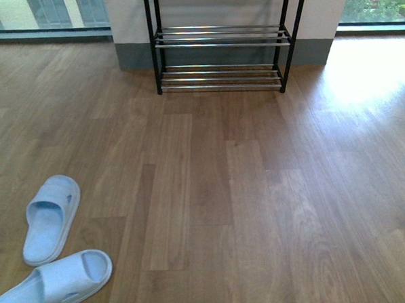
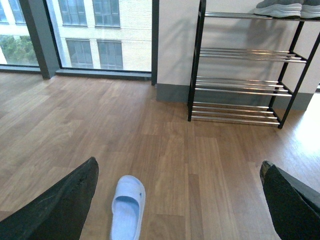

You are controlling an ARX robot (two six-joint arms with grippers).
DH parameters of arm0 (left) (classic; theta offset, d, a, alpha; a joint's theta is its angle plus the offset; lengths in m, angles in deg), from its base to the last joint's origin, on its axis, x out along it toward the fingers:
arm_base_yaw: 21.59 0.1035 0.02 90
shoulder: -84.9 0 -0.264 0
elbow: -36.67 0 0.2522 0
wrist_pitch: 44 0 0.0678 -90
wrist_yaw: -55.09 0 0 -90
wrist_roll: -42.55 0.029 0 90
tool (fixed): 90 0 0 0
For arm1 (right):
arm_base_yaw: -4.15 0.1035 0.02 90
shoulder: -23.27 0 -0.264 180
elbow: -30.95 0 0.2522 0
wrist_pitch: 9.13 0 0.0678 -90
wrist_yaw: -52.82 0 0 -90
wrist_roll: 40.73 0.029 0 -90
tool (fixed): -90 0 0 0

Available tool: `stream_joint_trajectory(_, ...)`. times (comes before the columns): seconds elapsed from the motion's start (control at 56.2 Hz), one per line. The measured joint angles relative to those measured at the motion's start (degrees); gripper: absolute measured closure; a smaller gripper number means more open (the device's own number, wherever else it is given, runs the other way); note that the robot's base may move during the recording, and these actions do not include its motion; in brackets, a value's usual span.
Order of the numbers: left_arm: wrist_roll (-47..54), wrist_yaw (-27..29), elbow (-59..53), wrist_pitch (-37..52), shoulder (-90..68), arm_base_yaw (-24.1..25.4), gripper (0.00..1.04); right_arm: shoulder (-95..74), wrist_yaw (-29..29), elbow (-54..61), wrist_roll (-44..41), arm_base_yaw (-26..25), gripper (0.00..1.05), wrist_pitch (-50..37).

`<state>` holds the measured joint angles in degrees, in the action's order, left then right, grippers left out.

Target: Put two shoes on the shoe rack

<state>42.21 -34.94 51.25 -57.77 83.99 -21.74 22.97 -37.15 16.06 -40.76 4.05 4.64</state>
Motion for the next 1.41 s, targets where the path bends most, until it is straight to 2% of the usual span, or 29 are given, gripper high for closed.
stream_joint_trajectory(1.406,0.0,0.1,0.0,0.0,0.0,0.0,0.09,0.1,-0.2,0.0,0.0,0.0,0.09,0.0)
